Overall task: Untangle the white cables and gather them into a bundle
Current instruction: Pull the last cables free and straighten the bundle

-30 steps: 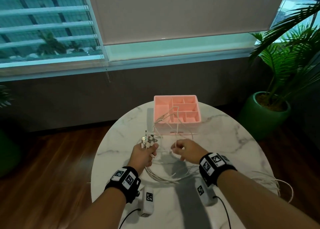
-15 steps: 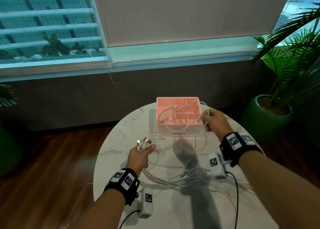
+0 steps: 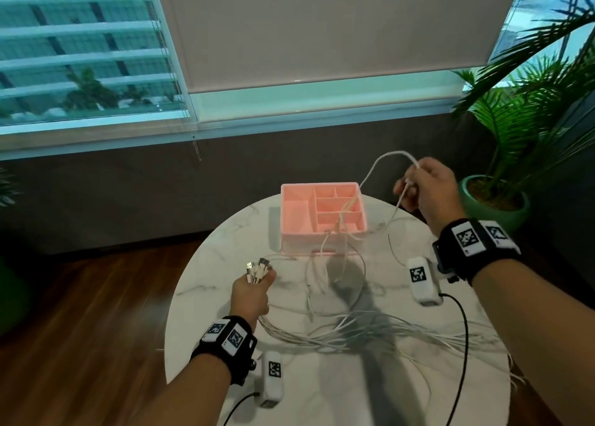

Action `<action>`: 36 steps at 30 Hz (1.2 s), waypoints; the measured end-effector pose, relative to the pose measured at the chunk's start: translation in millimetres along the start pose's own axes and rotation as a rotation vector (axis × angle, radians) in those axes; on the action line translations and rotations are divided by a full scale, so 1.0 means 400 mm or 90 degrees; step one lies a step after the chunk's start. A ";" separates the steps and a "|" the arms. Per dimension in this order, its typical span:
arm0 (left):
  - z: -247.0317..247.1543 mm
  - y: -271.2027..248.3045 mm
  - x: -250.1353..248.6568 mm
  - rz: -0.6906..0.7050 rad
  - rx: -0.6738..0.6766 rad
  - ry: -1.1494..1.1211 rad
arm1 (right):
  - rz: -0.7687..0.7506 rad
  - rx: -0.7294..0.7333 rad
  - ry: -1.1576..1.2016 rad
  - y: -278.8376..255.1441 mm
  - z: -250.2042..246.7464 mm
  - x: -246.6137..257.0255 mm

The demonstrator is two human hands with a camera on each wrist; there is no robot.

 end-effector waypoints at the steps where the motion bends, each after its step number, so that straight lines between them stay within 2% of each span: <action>1: 0.008 -0.005 -0.010 0.008 0.010 -0.008 | 0.014 0.036 -0.038 -0.010 0.024 -0.014; 3: 0.029 -0.015 -0.034 0.024 0.049 -0.029 | 0.054 0.113 -0.116 -0.030 0.079 -0.057; 6: 0.075 -0.040 -0.077 0.057 0.129 -0.046 | 0.145 0.293 -0.206 -0.078 0.192 -0.153; 7: 0.089 -0.046 -0.089 0.067 0.151 -0.046 | 0.168 0.342 -0.208 -0.097 0.228 -0.186; 9: 0.115 -0.058 -0.111 0.083 0.179 -0.042 | 0.194 0.380 -0.156 -0.125 0.281 -0.238; 16: 0.172 -0.087 -0.140 0.093 0.213 -0.007 | 0.225 0.375 0.001 -0.179 0.434 -0.283; 21: 0.151 -0.079 -0.141 0.112 0.156 -0.019 | 0.259 0.290 0.197 -0.195 0.485 -0.293; 24: 0.138 -0.075 -0.138 0.114 0.160 -0.021 | 0.257 0.264 0.252 -0.204 0.496 -0.291; 28: 0.123 -0.076 -0.128 0.116 0.171 -0.018 | 0.285 0.276 0.280 -0.206 0.508 -0.301; 31: 0.103 -0.071 -0.127 0.132 0.136 0.041 | 0.288 0.316 0.270 -0.206 0.506 -0.302; 34: 0.080 -0.065 -0.131 0.136 0.072 0.087 | 0.281 0.355 0.156 -0.206 0.484 -0.305; 36: 0.072 -0.064 -0.125 0.115 0.059 0.053 | 0.283 0.330 0.062 -0.194 0.438 -0.325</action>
Point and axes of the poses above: each hand's wrist, its own y-axis towards the middle knuckle, its own z-axis out of the palm, x = y × z, the point moved 8 cm from there along y, towards the middle knuckle, and after that the axes turned 12 degrees about x, right-handed, at the moved point
